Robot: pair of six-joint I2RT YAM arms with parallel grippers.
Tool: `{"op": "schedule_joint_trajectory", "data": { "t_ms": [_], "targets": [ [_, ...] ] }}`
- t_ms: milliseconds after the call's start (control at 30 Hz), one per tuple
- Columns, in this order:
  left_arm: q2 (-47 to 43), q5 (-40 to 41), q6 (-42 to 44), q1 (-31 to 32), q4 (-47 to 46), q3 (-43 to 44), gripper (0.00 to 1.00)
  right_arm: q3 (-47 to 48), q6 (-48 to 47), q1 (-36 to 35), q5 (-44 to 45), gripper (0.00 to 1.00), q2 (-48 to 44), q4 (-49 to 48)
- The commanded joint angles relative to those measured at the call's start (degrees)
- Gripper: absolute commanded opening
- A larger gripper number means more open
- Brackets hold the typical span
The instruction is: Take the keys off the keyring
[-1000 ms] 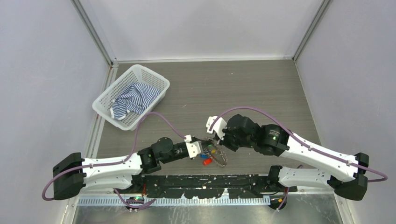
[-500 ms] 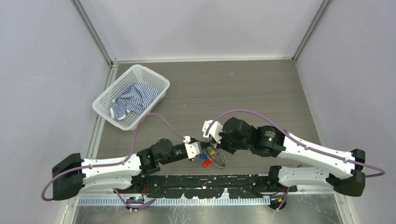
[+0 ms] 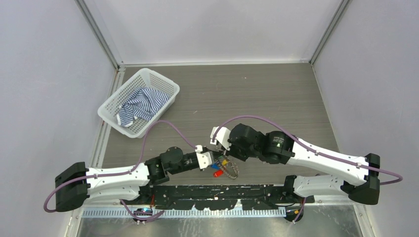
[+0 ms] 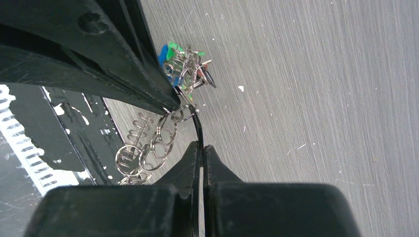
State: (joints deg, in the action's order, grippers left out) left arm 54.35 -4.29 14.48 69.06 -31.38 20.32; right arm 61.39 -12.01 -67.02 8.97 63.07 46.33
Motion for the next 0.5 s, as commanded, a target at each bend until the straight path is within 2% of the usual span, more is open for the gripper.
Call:
{"op": "schedule_joint_trajectory", "data": {
  "t_ms": [0,300,467],
  "targets": [
    [-1.44,-3.44,1.77,2.26,-0.69,2.82,0.0,4.1,0.8,1.49,2.96,0.01,0.99,-0.93],
    [-2.02,0.03,2.92,4.61,-0.47,2.81,0.0,3.93,1.34,3.11,-1.8,0.01,1.18,-0.54],
    [-1.31,2.96,1.47,4.56,-4.4,1.08,0.0,3.32,1.1,2.19,-4.59,0.01,-1.16,-1.9]
  ]
}}
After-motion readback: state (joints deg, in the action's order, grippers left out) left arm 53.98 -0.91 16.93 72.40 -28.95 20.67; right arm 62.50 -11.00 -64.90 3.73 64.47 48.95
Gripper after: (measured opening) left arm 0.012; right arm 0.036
